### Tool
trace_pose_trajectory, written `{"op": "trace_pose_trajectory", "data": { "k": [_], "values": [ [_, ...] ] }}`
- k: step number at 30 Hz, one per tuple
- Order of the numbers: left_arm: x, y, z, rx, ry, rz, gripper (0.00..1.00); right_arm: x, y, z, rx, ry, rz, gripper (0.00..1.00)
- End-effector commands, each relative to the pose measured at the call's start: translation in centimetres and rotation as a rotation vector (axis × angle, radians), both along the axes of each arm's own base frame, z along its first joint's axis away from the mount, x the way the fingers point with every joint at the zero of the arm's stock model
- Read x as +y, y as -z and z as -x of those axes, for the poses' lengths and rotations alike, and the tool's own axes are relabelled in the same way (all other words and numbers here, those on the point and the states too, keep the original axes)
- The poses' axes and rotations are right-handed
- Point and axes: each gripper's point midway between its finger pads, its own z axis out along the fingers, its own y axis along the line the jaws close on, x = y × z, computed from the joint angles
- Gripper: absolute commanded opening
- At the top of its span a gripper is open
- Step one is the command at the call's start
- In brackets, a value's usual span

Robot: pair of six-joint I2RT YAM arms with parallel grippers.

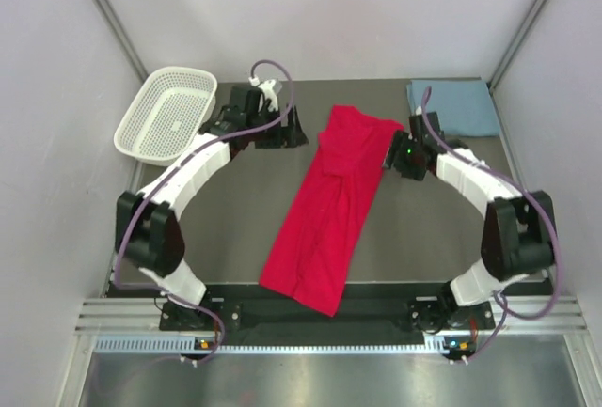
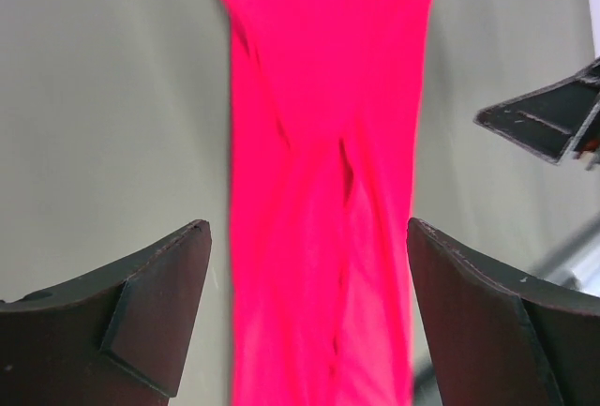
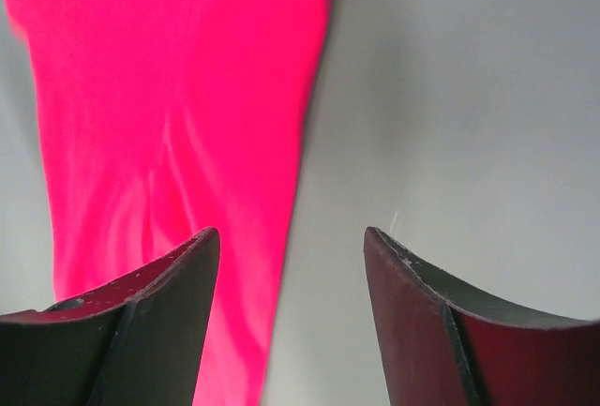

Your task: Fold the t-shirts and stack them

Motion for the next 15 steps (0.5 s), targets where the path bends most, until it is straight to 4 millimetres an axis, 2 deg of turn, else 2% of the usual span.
{"op": "trace_pose_trajectory", "data": {
  "k": [1, 3, 4, 5, 6, 7, 8, 9, 10, 12, 13, 14, 15],
  "values": [
    [-2.4, -2.1, -6.9, -0.239, 0.038, -0.002, 0.89, -1.8, -1.9, -5.4, -0.078, -0.039, -0.006, 0.64],
    [-3.2, -1.7, -9.1, -0.280, 0.045, -0.008, 0.89, -2.1, -2.1, -7.1, -0.094, -0.036, -0.020, 0.65],
    [-3.5, 0.3, -10.6, -0.273, 0.052, -0.037, 0.89, -2.3, -2.9, -8.4, -0.120, -0.035, -0.018, 0.65],
    [-4.0, -1.1, -12.2, -0.328, 0.046, -0.025, 0.88, -2.4, -1.6, -9.1, -0.095, -0.039, -0.012, 0.65],
    [-4.2, -0.7, -13.2, -0.345, 0.044, -0.030, 0.88, -2.5, -1.3, -9.8, -0.095, -0.045, 0.000, 0.66],
    [-4.9, 0.7, -14.6, -0.343, 0.050, -0.030, 0.88, -2.8, -1.8, -11.0, -0.114, -0.036, 0.003, 0.66],
    [-5.2, 1.2, -15.5, -0.355, 0.052, -0.025, 0.87, -3.1, -0.3, -11.5, -0.088, -0.029, 0.012, 0.66],
    [-5.7, 1.4, -16.6, -0.376, 0.053, -0.015, 0.85, -3.3, 0.0, -12.1, -0.088, -0.019, 0.008, 0.66],
    [-6.4, 2.8, -17.9, -0.375, 0.056, -0.009, 0.84, -3.5, 0.4, -13.3, -0.099, -0.005, -0.003, 0.66],
    [-7.0, 4.0, -19.4, -0.373, 0.050, 0.007, 0.81, -3.4, 0.7, -14.4, -0.104, -0.001, -0.021, 0.65],
    [-7.6, 5.0, -20.8, -0.376, 0.041, 0.039, 0.79, -3.3, 0.2, -15.3, -0.122, 0.002, -0.033, 0.62],
    [-7.9, 5.5, -21.4, -0.368, 0.044, 0.063, 0.76, -3.3, 1.0, -15.8, -0.112, 0.007, -0.037, 0.61],
    [-8.1, 6.1, -21.9, -0.356, 0.042, 0.080, 0.75, -3.2, 0.9, -16.2, -0.124, 0.009, -0.039, 0.59]
  ]
}}
